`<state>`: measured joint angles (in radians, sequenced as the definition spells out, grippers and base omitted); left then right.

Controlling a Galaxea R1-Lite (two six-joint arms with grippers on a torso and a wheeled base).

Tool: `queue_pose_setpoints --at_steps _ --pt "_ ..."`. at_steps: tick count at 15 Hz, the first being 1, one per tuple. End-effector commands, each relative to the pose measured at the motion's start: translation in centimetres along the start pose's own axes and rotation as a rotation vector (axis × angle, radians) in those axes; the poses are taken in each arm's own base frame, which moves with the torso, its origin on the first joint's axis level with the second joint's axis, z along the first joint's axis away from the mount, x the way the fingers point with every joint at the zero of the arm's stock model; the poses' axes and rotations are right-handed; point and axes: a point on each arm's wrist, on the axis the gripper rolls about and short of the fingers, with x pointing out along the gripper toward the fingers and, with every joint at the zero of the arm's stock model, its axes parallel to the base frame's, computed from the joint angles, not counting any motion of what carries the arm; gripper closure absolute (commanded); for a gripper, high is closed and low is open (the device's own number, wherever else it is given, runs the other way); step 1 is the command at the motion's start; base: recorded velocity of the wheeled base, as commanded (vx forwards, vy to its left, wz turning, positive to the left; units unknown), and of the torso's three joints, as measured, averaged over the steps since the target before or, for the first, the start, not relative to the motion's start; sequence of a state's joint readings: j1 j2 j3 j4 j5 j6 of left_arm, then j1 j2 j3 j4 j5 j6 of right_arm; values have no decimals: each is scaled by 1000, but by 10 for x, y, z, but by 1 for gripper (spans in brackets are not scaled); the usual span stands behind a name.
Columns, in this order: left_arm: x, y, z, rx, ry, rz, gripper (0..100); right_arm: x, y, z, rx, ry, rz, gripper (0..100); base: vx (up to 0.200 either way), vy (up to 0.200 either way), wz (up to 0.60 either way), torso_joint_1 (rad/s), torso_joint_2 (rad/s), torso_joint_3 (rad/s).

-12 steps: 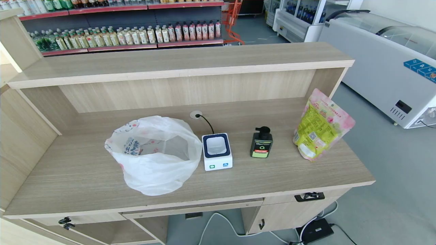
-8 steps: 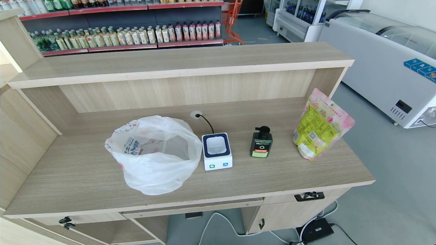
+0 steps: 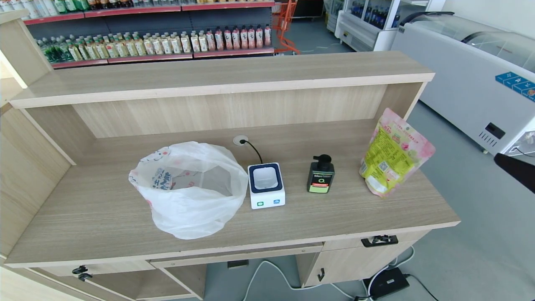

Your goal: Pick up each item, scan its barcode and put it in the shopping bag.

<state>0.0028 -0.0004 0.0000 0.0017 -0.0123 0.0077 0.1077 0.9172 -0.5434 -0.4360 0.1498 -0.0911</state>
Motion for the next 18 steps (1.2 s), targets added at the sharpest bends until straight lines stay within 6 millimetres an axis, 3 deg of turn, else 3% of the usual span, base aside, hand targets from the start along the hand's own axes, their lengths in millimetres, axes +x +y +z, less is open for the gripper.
queue_pose_setpoints --at_steps 1,6,11,18 --pt "0 0 0 0 0 0 0 82 -9 -29 5 117 53 0 0 0 0 0 0 0" --pt "0 0 0 0 0 0 0 135 -12 -60 0 77 213 0 0 0 0 0 0 0" --pt "0 0 0 0 0 0 0 136 -9 -94 30 190 229 0 0 0 0 0 0 0" --pt "0 0 0 0 0 0 0 166 -9 -121 35 193 279 0 0 0 0 0 0 0"
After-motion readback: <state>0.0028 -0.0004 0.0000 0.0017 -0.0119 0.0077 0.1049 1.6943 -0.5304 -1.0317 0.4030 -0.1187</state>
